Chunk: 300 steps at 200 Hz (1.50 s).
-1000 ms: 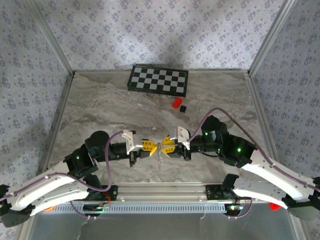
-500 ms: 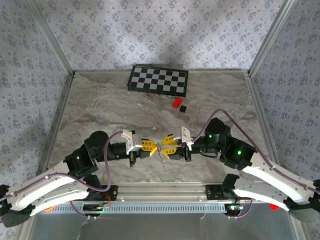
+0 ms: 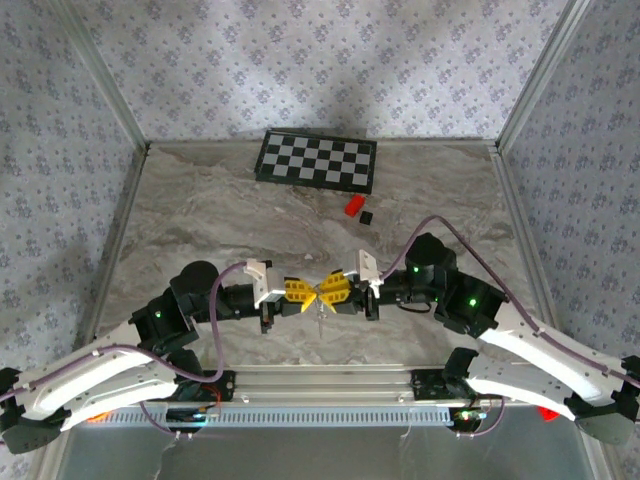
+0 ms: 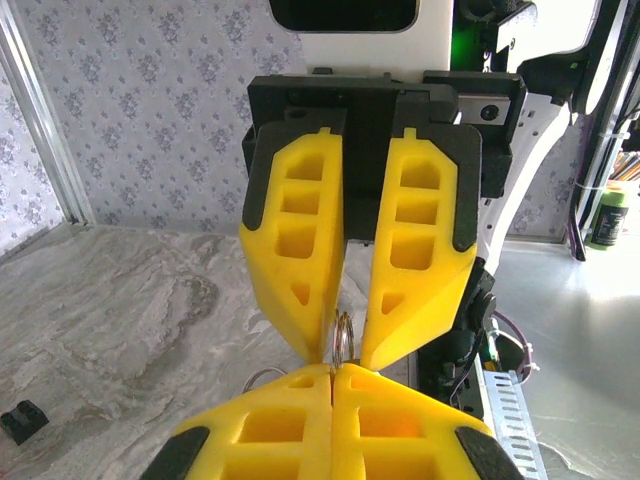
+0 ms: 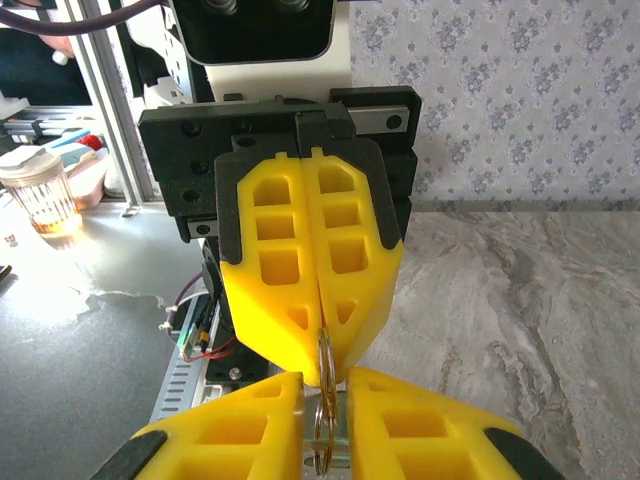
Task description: Put the keys on the keyring
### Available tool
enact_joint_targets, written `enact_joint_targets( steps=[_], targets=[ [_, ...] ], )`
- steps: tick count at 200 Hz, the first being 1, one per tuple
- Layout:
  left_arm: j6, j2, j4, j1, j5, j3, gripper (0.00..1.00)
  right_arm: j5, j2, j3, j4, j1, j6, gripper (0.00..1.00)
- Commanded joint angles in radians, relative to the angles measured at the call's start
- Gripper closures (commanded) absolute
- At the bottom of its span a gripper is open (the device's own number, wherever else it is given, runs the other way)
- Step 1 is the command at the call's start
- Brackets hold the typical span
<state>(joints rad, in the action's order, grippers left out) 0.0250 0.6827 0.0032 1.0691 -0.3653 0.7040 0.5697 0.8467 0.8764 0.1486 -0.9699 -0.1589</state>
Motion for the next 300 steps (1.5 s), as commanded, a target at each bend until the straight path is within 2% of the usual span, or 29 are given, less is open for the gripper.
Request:
enact_joint_targets(
  steps=[1, 42, 70, 89, 110, 117, 143, 198, 223, 240, 267, 290, 300],
  targets=[
    [-0.012, -0.002, 0.068, 0.005, -0.023, 0.013, 1.0, -0.001, -0.017, -0.017, -0.03, 0.007, 0.015, 0.8],
    [-0.017, 0.001, 0.075, 0.005, -0.028, 0.018, 1.0, 0.007, -0.01, -0.012, -0.029, 0.009, 0.0, 1.0],
    [-0.025, 0.006, 0.082, 0.005, -0.026, 0.014, 1.0, -0.01, -0.015, 0.011, 0.016, 0.007, -0.027, 1.0],
    [-0.01, 0.012, 0.028, 0.005, -0.009, 0.029, 1.0, -0.036, -0.024, 0.042, 0.089, 0.004, -0.076, 1.0],
    [0.016, 0.023, -0.066, 0.005, 0.018, 0.062, 0.84, -0.068, -0.006, 0.102, 0.198, 0.004, -0.138, 1.0],
    [0.023, 0.028, -0.1, 0.005, 0.019, 0.078, 0.81, -0.077, 0.008, 0.128, 0.234, 0.003, -0.153, 1.0],
    [0.049, 0.047, -0.183, 0.005, 0.019, 0.118, 0.81, -0.076, 0.045, 0.178, 0.302, -0.004, -0.179, 1.0],
    [0.086, 0.07, -0.196, 0.005, 0.052, 0.13, 0.77, -0.109, 0.075, 0.211, 0.343, -0.028, -0.194, 1.0],
    [0.09, 0.093, -0.188, 0.005, 0.034, 0.144, 0.77, -0.122, 0.076, 0.208, 0.348, -0.041, -0.192, 1.0],
    [0.098, 0.105, -0.203, 0.005, 0.031, 0.159, 0.86, -0.132, 0.078, 0.208, 0.358, -0.048, -0.192, 1.0],
    [0.094, 0.111, -0.199, 0.005, 0.028, 0.166, 0.88, -0.15, 0.084, 0.203, 0.374, -0.068, -0.201, 1.0],
    [0.085, 0.108, -0.2, 0.005, 0.025, 0.166, 1.0, -0.163, 0.084, 0.197, 0.38, -0.084, -0.209, 1.0],
    [0.081, 0.101, -0.193, 0.005, 0.026, 0.163, 1.0, -0.163, 0.087, 0.202, 0.384, -0.092, -0.215, 1.0]
  ],
)
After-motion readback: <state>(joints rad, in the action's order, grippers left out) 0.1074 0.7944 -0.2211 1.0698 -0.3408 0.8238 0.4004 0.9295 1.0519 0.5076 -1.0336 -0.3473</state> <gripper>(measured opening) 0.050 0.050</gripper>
